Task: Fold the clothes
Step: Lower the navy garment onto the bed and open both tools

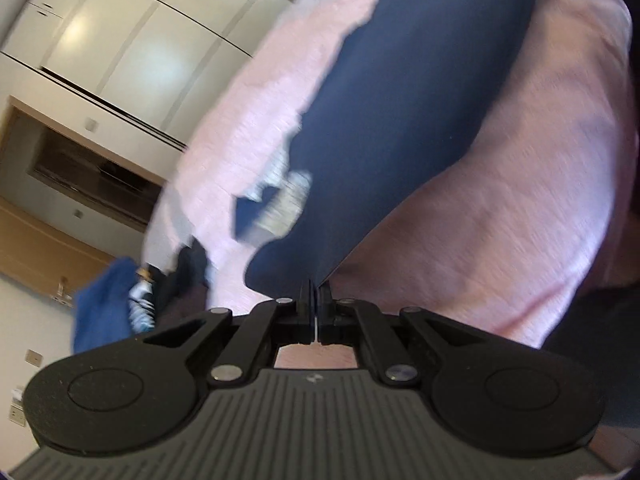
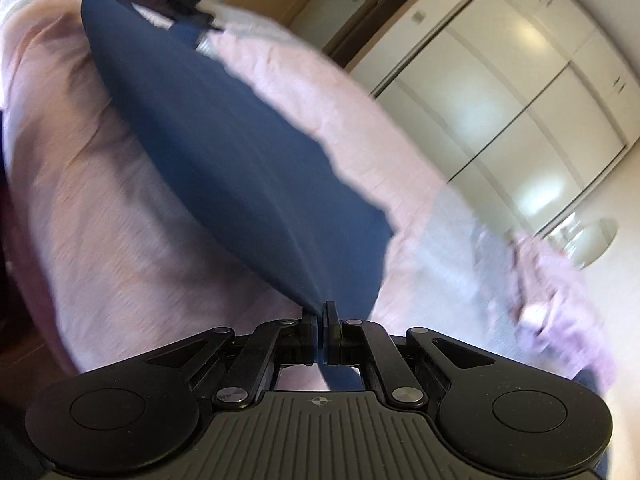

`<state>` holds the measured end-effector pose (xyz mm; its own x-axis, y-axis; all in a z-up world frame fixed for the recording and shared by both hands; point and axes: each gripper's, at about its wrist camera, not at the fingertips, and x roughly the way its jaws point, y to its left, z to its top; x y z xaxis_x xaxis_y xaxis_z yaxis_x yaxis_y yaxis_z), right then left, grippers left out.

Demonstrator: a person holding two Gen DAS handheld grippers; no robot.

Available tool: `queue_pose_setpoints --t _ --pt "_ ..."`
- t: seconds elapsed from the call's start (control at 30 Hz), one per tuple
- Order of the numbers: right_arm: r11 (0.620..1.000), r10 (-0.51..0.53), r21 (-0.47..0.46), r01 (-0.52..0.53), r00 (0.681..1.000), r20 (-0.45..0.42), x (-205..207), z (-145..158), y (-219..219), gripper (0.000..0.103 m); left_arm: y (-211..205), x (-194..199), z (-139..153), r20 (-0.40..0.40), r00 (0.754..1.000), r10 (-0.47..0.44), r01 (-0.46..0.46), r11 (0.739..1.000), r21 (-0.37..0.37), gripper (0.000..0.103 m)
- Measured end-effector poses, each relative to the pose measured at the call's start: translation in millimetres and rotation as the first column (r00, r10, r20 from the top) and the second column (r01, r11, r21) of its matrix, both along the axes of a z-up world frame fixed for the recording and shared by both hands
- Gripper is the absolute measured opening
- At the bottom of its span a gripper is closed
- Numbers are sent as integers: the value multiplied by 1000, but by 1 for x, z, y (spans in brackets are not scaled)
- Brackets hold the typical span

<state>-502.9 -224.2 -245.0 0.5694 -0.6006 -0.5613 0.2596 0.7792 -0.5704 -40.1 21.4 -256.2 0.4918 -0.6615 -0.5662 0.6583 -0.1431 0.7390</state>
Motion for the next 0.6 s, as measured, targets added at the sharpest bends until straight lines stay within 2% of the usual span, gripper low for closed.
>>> queue_pose_setpoints --t 0.07,0.13,0.17,0.27,0.33,0.4,0.43,0.47,0.5,0.53,0.57,0.6 --pt "999 -5 39 6 1000 -31 0 -18 1 0 0 3 -15 31 999 14 -16 998 67 3" --pt "998 -3 66 9 996 -87 -1 -29 -1 0 6 14 -18 58 997 45 -50 995 90 3" --pt "999 -9 48 14 994 -106 -4 -32 -3 0 8 22 -17 64 996 69 -75 993 95 3" --pt "998 -53 32 58 989 -141 -14 -36 -15 1 11 47 0 13 988 154 -155 987 39 6" --pt "993 -101 49 106 989 -106 -20 -30 -28 1 9 63 12 -26 980 199 -199 980 -1 8" --pt "987 -142 65 145 988 -53 -21 -21 -42 1 1 73 22 -79 971 226 -229 973 -38 19" --pt "985 -157 73 159 987 -25 -19 -15 -48 3 -7 80 27 -117 965 233 -241 969 -61 29" --pt "983 -164 83 164 986 2 -14 -9 -54 10 -16 87 31 -153 959 237 -251 965 -79 36" --pt "981 -172 93 168 985 30 -9 -2 -59 21 -26 94 36 -189 952 241 -262 960 -97 38" --pt "980 -178 101 172 982 57 -4 5 -65 47 -35 100 40 -225 944 243 -273 955 -114 39" --pt "980 -180 97 172 981 79 3 12 -71 63 -45 107 44 -256 936 243 -281 951 -126 39" --pt "981 -182 92 173 978 98 11 19 -77 64 -55 114 48 -286 927 242 -290 947 -138 40"
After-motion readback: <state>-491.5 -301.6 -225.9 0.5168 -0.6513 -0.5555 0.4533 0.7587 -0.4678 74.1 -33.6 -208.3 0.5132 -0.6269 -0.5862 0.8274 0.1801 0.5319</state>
